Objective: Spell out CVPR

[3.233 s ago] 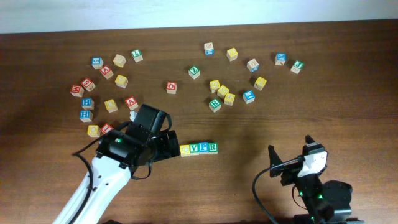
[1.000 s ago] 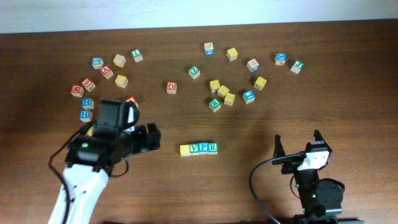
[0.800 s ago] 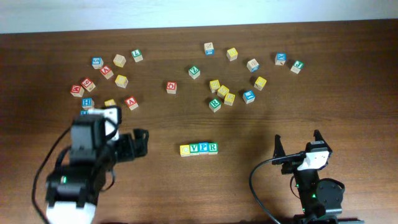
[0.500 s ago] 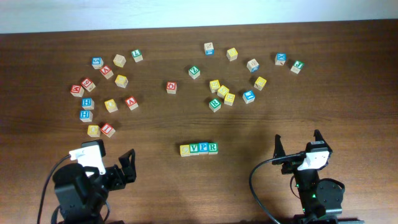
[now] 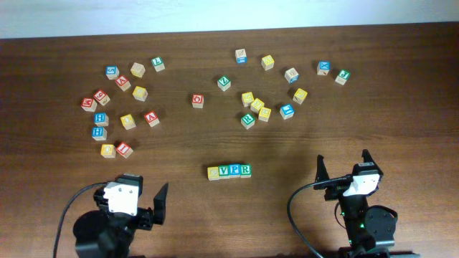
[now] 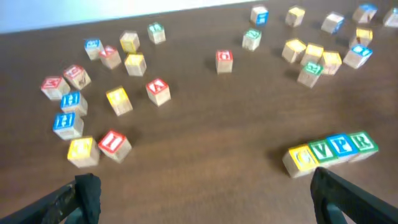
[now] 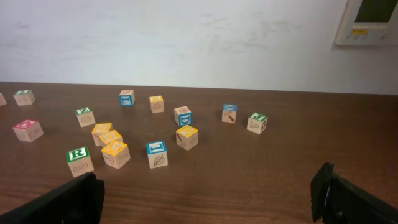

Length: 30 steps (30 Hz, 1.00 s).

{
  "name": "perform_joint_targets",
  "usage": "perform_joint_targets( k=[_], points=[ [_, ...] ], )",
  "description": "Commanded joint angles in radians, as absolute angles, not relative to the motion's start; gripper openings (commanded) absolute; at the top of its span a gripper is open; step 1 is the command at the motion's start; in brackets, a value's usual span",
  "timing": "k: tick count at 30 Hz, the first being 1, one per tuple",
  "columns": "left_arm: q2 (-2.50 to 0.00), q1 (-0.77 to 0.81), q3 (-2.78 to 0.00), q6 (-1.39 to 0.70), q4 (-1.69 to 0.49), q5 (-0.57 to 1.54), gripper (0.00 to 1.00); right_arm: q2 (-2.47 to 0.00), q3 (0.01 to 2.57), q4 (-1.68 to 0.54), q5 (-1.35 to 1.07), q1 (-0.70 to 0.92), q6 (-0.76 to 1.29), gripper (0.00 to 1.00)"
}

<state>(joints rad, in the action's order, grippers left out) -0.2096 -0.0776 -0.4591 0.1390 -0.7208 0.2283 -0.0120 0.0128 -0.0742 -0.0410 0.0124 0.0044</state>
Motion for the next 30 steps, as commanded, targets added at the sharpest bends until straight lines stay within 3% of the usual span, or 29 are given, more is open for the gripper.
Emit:
perform_joint_targets(
  k=[1, 13, 20, 30],
  points=[
    [-0.130, -0.073, -0.358, 0.158, -0.636, 0.225, 0.99, -0.003, 0.006, -0.078, -0.033, 0.004, 0.015, 0.98],
    [-0.005, -0.037, -0.017, 0.067, 0.021, 0.149, 0.99, -0.003, 0.006, -0.078, -0.033, 0.004, 0.015, 0.98],
    [-0.005, -0.035, -0.009, -0.018, -0.075, -0.133, 0.99, -0.003, 0.006, -0.078, -0.033, 0.004, 0.015, 0.98],
    [-0.005, -0.035, -0.008, -0.029, -0.077, -0.116, 0.99, -0.003, 0.006, -0.078, -0.033, 0.004, 0.015, 0.98]
  ],
)
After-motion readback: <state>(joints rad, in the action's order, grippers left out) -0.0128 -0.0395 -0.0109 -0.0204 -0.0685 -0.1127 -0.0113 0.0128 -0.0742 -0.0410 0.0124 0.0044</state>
